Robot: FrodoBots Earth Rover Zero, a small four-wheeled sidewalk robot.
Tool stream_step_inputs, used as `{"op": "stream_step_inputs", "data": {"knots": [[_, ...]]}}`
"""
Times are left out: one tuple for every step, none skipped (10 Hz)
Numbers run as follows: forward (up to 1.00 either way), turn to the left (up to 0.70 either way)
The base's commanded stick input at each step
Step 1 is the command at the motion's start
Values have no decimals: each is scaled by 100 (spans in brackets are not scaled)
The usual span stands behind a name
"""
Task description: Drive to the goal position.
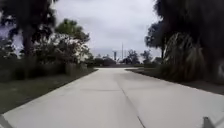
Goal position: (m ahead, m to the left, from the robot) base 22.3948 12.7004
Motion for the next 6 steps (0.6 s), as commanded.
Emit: {"op": "stream_step_inputs", "data": {"knots": [[85, 0], [85, 0], [85, 0], [85, 0], [85, 0], [85, 0]]}}
